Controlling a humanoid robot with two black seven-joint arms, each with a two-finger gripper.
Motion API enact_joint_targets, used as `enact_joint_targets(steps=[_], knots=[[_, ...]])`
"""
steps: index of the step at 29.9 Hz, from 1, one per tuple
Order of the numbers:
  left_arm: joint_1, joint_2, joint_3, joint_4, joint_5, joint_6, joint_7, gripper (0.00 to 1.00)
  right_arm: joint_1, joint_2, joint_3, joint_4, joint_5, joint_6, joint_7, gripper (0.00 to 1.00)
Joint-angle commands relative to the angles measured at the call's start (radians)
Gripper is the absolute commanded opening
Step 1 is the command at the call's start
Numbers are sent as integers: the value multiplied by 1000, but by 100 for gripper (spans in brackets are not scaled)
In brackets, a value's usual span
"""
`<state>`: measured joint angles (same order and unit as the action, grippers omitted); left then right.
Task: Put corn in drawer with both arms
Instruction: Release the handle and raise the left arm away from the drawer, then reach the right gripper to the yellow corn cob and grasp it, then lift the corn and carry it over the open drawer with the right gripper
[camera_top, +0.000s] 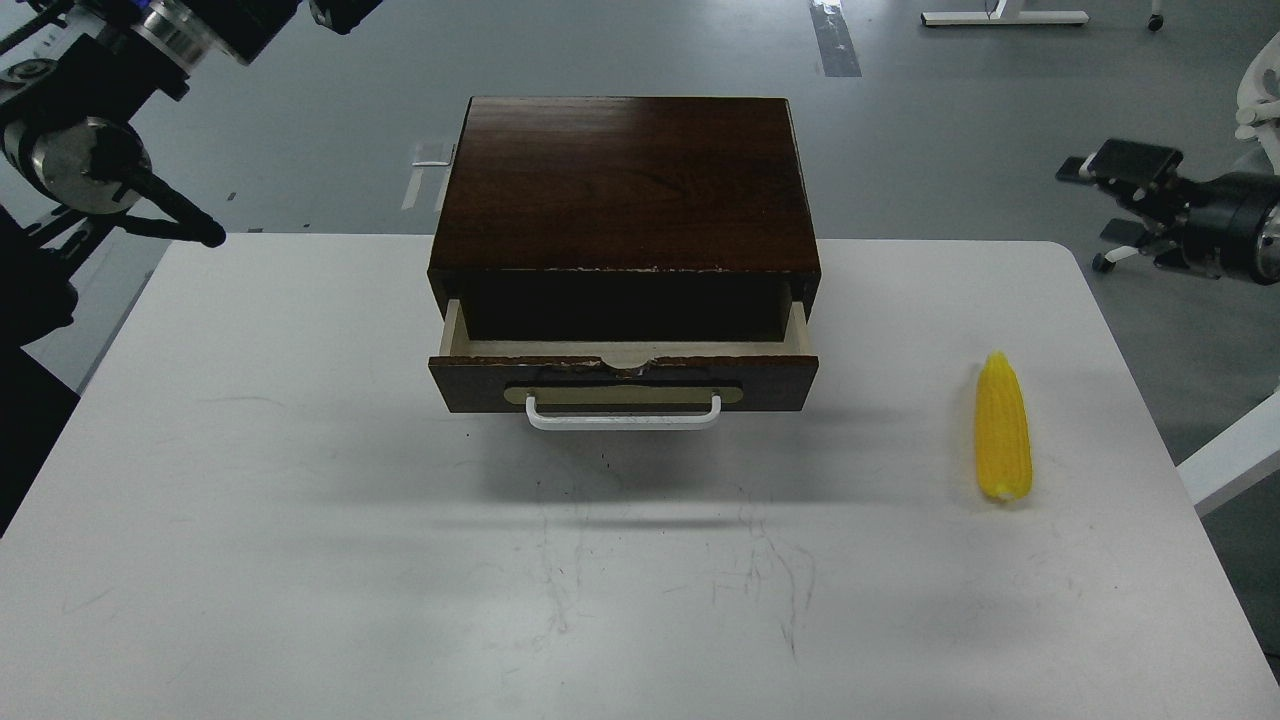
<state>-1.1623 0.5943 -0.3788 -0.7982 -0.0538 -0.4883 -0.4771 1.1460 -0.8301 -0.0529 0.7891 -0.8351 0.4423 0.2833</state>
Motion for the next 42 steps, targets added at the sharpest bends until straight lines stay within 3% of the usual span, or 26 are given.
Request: enact_joint_targets(steps=[1,8,15,19,25,28,29,32,37,42], knots=[[26,-57,-26,121,-182,0,35,98,-6,8,-158,58,-71,-106,-47,100],[122,-73,-124,154,-208,0,37,98,-72,52,-229,30,-75,-181,-67,100],[153,-71,-176,154,-208,0,29,98,-100,152,-229,13,-73,-192,-68,79],[153,-73,-180,154,-207,0,29,98,-112,193,-231,10,-75,-194,-73,74],[153,-64,-178,152,-201,0,25,98,-141,215,-232,-8,-75,-206,-124,61],[153,-59,-178,148,-201,0,23,98,-152,218,-231,-10,-70,-235,-125,44],[153,-59,-180,148,-199,0,23,98,-146,220,-226,-4,-68,-240,-125,27],[153,-59,-180,148,-199,0,22,98,-134,221,-222,5,-68,-247,-116,2],[150,-57,-180,143,-199,0,23,98,-34,195,-214,56,-67,-277,-110,0],[150,-54,-180,142,-198,0,23,98,205,106,-208,220,-68,-277,-107,0]])
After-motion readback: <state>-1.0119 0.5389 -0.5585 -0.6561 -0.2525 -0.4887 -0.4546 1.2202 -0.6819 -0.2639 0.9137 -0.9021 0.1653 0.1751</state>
